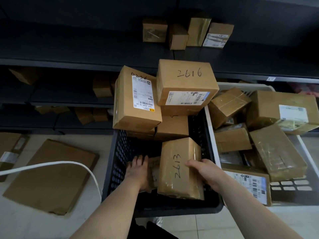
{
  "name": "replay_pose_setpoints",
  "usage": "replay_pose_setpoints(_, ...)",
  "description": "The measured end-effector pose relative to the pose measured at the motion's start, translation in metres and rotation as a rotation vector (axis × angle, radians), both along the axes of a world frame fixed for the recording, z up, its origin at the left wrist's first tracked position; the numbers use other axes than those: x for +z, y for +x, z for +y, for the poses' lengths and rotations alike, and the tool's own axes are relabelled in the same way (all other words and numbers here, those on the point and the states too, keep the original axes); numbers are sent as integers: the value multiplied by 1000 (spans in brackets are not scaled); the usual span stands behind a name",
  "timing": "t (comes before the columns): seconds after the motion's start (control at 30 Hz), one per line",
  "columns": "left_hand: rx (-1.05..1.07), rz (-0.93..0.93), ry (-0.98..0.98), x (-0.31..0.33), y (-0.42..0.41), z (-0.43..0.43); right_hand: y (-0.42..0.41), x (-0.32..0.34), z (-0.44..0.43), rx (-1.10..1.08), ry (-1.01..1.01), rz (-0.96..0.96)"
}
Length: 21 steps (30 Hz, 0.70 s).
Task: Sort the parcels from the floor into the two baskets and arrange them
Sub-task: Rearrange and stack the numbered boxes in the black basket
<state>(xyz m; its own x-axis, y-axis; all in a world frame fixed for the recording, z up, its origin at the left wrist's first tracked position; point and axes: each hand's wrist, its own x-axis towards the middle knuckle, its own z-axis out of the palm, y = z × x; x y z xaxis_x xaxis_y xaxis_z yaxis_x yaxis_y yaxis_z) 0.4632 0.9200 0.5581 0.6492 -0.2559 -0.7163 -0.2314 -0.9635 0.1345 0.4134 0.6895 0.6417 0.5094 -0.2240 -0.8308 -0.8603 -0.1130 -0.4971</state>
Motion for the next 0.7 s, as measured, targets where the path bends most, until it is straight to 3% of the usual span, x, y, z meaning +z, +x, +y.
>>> replay_pose_setpoints(0.3,-133,-69,145,-23,1,1,0,-17,-2,-9,40,-6)
replay_pose_setpoints(0.57,480,-19,14,-4,0,-7,3,-15,3,16,56,-16)
replay_pose_setpoints(0.7,555,-56,86,-4,-1,-15,2,-19,6,13,41,-9)
